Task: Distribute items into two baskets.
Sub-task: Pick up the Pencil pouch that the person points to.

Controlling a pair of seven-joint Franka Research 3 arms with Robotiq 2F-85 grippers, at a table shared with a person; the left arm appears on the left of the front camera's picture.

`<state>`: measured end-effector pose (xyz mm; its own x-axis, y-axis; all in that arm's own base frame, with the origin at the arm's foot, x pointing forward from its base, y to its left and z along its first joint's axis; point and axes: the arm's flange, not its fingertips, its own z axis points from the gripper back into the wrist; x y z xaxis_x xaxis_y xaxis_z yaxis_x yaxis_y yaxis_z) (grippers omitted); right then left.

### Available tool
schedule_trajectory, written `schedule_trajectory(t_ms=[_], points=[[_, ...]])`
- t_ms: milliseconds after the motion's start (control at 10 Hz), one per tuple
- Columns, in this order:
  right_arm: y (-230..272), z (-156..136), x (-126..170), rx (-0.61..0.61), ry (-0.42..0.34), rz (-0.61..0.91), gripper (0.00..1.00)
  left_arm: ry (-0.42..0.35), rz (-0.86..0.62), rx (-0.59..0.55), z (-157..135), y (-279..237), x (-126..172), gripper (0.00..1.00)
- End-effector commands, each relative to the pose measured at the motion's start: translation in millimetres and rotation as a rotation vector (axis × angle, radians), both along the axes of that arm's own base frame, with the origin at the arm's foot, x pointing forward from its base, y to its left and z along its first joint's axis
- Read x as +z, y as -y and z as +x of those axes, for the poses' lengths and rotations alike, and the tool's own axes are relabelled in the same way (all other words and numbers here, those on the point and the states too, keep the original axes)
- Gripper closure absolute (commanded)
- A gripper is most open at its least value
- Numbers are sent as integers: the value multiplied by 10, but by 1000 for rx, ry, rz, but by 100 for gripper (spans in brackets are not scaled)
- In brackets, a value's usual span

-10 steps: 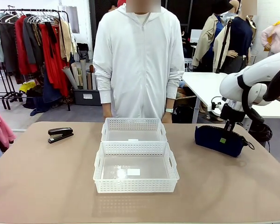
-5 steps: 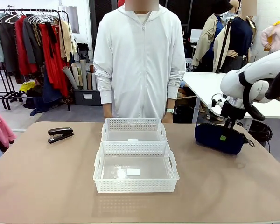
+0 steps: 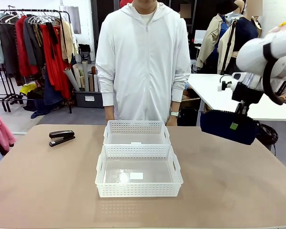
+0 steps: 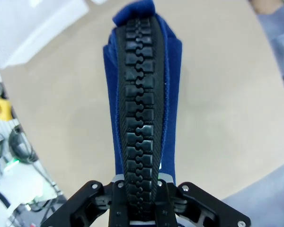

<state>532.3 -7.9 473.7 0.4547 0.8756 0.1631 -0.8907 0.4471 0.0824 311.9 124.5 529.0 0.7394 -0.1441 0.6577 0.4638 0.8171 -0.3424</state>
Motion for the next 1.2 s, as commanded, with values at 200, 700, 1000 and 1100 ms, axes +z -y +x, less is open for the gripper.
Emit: schedule_trajectory(t_ms=[200, 700, 1000, 1100], points=[[-47, -522, 682, 164, 26, 4, 100, 1, -2, -1, -3, 0, 0, 0], [-144, -707, 953, 164, 24, 8, 100, 1, -2, -1, -3, 0, 0, 0], [-144, -707, 953, 164, 24, 8, 100, 1, -2, -1, -3, 0, 0, 0], [-144, -707, 953, 164, 24, 8, 100, 1, -2, -1, -3, 0, 0, 0]])
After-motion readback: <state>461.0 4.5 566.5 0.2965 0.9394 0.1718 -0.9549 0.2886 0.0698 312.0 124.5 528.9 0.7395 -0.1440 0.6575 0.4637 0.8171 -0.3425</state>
